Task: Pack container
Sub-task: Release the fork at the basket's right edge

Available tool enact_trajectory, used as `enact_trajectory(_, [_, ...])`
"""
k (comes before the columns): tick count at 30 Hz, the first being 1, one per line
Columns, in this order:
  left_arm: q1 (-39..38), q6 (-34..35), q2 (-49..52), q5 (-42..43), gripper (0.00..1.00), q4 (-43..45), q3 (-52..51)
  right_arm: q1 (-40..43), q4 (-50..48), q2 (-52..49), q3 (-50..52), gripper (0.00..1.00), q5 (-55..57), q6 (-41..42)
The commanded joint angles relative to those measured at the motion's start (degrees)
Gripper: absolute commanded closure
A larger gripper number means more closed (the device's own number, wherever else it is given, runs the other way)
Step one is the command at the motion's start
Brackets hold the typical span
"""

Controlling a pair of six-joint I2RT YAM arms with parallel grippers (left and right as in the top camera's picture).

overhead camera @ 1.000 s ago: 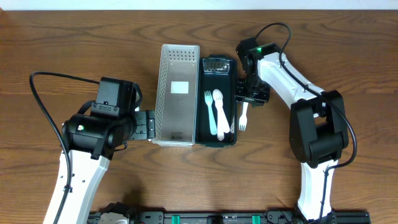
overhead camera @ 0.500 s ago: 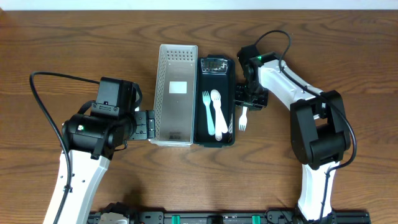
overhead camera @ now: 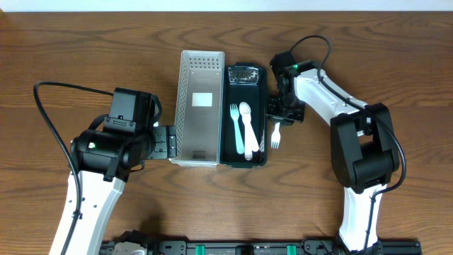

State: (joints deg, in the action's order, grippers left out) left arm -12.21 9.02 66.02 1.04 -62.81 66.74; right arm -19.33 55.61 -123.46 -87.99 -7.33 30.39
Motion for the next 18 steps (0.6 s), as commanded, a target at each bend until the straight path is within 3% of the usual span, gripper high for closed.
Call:
enact_trajectory(1, [0.1,-0.1,0.1,-0.9,0.15,-0.2,0.5,-0.3,0.3,-2.3,2.5,0.9,2.4,-0.2])
enact_trajectory(10, [0.1,-0.1,0.1,-0.9,0.15,-0.2,0.5,-0.2,0.3,-2.3,2.5,0.99,2.8,-0.2])
enact_trajectory(18, [0.1,-0.1,0.1,-0.9,0.15,-0.2,0.5,0.3,0.6,-1.5,2.3,0.99,4.5,-0.2])
